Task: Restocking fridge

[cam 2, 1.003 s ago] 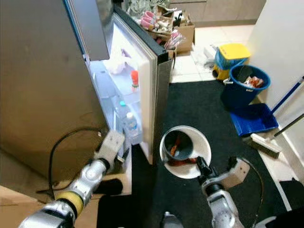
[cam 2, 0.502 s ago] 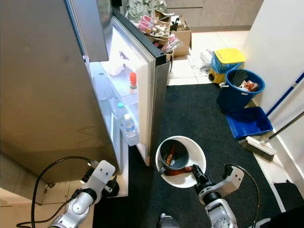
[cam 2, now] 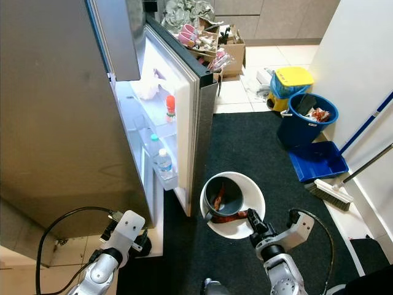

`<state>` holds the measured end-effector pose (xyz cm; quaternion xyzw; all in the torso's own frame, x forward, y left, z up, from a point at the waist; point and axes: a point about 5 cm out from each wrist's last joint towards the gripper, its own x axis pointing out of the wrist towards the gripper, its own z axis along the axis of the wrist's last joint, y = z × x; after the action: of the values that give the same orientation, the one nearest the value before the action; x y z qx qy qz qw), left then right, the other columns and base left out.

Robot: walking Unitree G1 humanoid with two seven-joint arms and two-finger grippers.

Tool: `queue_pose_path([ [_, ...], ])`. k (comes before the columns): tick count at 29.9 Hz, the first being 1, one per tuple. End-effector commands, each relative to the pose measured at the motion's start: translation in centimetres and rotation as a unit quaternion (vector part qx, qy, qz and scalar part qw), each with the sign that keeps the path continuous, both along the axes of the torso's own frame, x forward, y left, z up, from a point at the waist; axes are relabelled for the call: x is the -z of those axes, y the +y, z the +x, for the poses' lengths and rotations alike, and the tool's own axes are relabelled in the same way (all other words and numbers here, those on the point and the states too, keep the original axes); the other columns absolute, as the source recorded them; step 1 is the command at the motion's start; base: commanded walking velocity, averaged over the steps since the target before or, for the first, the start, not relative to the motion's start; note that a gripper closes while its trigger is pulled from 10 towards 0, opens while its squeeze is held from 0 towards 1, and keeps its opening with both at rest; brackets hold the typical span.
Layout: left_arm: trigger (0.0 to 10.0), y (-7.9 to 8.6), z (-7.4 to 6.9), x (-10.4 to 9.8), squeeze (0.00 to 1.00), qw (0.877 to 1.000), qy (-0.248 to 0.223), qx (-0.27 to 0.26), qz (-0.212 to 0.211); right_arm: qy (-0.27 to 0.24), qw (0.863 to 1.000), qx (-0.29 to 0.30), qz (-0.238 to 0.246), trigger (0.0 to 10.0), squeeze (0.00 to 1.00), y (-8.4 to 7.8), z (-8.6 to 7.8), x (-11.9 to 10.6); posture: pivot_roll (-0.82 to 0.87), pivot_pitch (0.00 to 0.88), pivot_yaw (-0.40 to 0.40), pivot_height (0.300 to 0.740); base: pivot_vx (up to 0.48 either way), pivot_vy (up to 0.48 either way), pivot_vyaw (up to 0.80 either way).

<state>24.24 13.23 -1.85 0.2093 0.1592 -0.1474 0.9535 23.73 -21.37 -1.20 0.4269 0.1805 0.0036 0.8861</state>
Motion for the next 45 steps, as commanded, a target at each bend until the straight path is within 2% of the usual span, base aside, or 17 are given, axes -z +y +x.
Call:
queue_pose_path([
  [1, 10.0, 0.20, -0.56, 0.52, 0.00, 1.000, 0.013, -0.005, 0.007, -0.011, 1.000, 0.006, -0.005, 10.0, 0.00, -0.32, 0.01, -0.15, -0.07, 0.115, -0.021, 0.740, 0.000, 0.000, 0.00],
  [5, 10.0, 0.11, -0.54, 0.42, 0.00, 1.000, 0.011, -0.005, 0.007, -0.010, 1.000, 0.005, -0.006, 10.0, 0.00, -0.28, -0.02, -0.07, -0.07, 0.116, -0.021, 0.740, 0.000, 0.000, 0.00],
  [16, 10.0, -0.45, -0.24, 0.12, 0.00, 1.000, 0.008, -0.003, 0.004, -0.009, 1.000, 0.006, -0.009, 10.0, 0.00, -0.39, 0.07, -0.02, -0.07, 0.117, -0.020, 0.740, 0.000, -0.356, 0.00],
  [45, 10.0, -0.43, -0.07, 0.15, 0.00, 1.000, 0.014, -0.003, 0.010, -0.009, 1.000, 0.007, -0.012, 10.0, 0.00, -0.52, -0.01, 0.15, -0.07, 0.109, -0.013, 0.740, 0.000, -0.317, 0.00],
])
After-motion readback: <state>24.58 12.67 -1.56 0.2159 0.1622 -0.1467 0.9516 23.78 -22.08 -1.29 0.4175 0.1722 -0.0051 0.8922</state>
